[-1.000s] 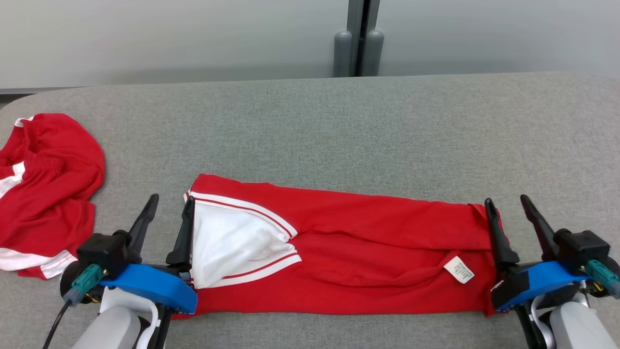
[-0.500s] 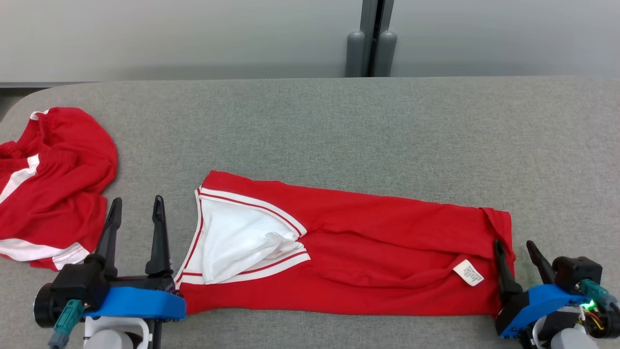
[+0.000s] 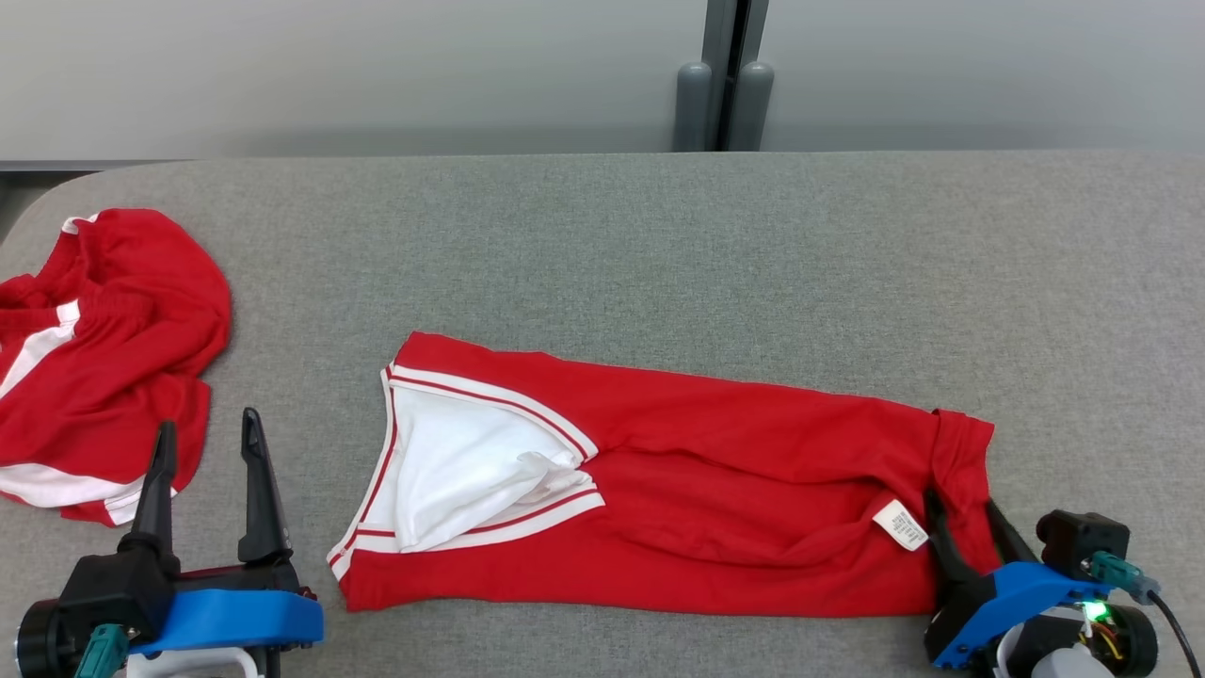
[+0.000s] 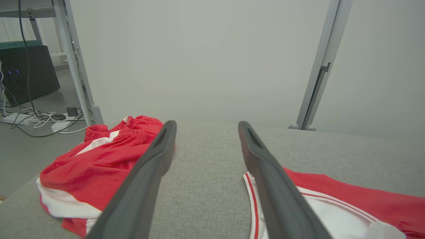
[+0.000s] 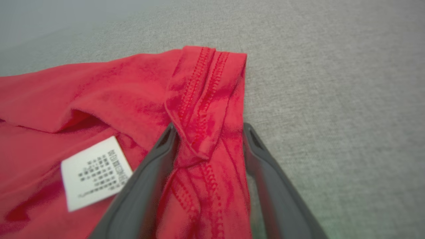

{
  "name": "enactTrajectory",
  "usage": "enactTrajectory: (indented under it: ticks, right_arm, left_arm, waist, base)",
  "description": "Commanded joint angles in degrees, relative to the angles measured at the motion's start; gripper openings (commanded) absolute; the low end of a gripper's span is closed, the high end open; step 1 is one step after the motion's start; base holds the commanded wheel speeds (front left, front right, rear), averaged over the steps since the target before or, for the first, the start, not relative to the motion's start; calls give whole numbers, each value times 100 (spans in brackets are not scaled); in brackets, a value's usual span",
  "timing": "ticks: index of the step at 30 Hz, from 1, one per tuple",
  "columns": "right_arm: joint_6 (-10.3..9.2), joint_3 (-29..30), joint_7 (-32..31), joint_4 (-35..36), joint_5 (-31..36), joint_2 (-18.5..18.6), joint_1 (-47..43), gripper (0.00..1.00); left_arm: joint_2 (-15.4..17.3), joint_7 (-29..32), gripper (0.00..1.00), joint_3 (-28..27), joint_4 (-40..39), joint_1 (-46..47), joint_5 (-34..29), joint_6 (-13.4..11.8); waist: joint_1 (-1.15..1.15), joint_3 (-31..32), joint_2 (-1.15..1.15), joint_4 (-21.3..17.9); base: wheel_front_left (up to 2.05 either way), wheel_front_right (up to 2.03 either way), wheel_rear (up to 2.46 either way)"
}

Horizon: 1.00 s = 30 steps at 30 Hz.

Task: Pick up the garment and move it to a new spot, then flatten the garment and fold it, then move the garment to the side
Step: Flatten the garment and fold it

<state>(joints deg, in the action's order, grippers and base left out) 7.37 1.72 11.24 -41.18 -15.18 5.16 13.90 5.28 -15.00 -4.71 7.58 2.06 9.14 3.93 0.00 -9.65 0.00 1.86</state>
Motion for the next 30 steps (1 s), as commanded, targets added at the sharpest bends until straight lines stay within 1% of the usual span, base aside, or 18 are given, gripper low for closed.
enactTrajectory:
  ticks: [1, 3, 9, 10, 17, 21, 24, 30]
  right_arm:
    - [23, -165, -126, -104, -91, -163, -115, 0]
    - [21, -228, -100, -56, -197, -116, -111, 0]
    - [11, -116, 26, 21, -365, 322, 57, 0]
    - [11, -116, 26, 21, -365, 322, 57, 0]
    - [12, 348, -51, -1, -319, 1059, 138, 0]
    - [13, 484, -237, 30, -235, 1346, 195, 0]
    - [13, 452, -315, 175, -195, 1363, 250, 0]
    - [14, 90, -444, 649, -163, 1059, 153, 0]
  left_arm:
    - [-10, -24, 100, -65, 5, -41, -87, 17]
    - [-51, -25, 100, -137, 23, -57, -164, 56]
    - [-118, -25, 100, -291, 43, -90, -301, 137]
    - [-118, -25, 100, -291, 43, -90, -301, 137]
    - [-176, -25, 100, -351, 71, -161, -379, 200]
    - [-203, -25, 100, -391, 63, -185, -395, 228]
    - [-215, -24, 100, -400, 68, -213, -411, 250]
    - [-230, -25, 100, -333, 113, -188, -429, 274]
  waist:
    - [0, 5, 0, -5]
    - [0, 20, 0, -19]
    - [0, 81, 0, -65]
    - [0, 81, 0, -65]
    - [0, 198, 0, -104]
    - [0, 247, 0, -131]
    - [0, 274, 0, -158]
    - [0, 309, 0, -207]
  base:
    - [0, 0, 0]
    - [0, 0, 0]
    - [0, 0, 0]
    - [0, 0, 0]
    - [0, 0, 0]
    - [0, 0, 0]
    - [0, 0, 0]
    - [0, 0, 0]
